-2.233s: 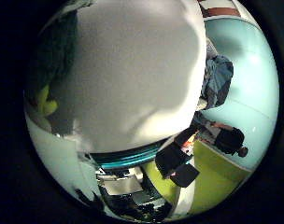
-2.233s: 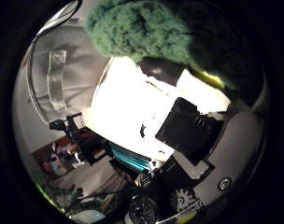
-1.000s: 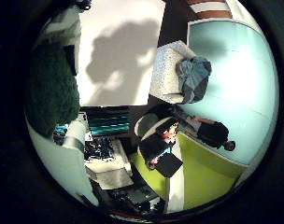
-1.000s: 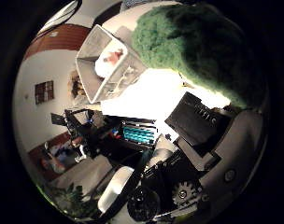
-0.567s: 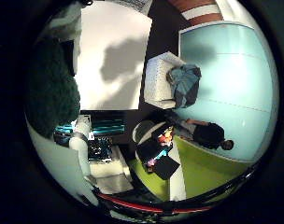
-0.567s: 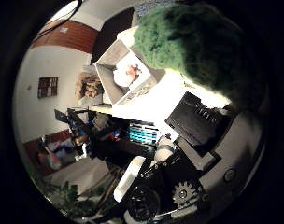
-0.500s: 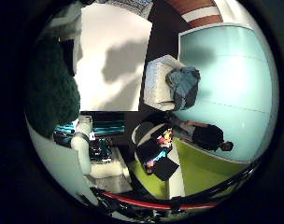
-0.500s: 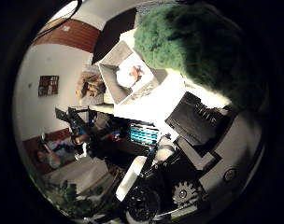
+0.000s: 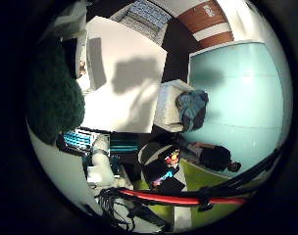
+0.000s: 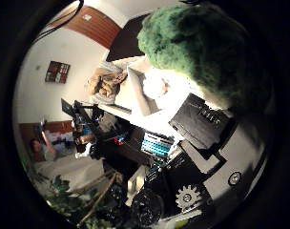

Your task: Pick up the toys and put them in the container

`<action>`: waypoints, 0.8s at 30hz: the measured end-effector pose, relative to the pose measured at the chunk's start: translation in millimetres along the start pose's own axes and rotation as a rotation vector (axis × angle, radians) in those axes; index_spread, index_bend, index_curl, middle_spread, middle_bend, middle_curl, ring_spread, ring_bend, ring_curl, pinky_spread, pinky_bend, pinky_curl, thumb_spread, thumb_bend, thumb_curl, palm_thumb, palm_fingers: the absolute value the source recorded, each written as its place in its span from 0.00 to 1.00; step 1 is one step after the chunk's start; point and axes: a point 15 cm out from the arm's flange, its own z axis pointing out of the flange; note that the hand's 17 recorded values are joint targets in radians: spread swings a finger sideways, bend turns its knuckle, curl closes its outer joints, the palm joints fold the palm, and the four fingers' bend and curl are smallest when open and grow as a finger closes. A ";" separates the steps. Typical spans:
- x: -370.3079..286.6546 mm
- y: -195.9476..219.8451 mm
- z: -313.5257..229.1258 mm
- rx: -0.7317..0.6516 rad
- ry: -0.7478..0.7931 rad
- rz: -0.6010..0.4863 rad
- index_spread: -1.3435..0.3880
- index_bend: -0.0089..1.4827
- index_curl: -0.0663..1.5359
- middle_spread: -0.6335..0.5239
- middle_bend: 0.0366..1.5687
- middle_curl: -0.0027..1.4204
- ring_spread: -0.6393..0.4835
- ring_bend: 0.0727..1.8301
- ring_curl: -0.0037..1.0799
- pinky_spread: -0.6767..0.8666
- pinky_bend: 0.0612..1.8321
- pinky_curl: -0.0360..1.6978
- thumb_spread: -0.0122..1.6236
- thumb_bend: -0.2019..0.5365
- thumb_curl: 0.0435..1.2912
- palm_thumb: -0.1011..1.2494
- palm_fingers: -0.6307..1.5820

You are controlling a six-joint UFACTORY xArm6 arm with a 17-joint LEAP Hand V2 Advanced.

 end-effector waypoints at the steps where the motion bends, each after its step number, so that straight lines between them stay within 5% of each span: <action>1: -8.0 -2.3 0.5 0.001 -0.001 -0.013 0.61 0.66 0.66 0.39 0.79 0.66 0.33 0.68 0.83 0.29 0.62 0.69 0.46 0.25 0.63 0.84 0.77; 24: -124.3 -108.9 9.2 0.248 -0.129 -0.153 0.61 0.66 0.67 0.39 0.78 0.67 0.33 0.68 0.83 0.29 0.61 0.70 0.46 0.25 0.63 0.83 0.77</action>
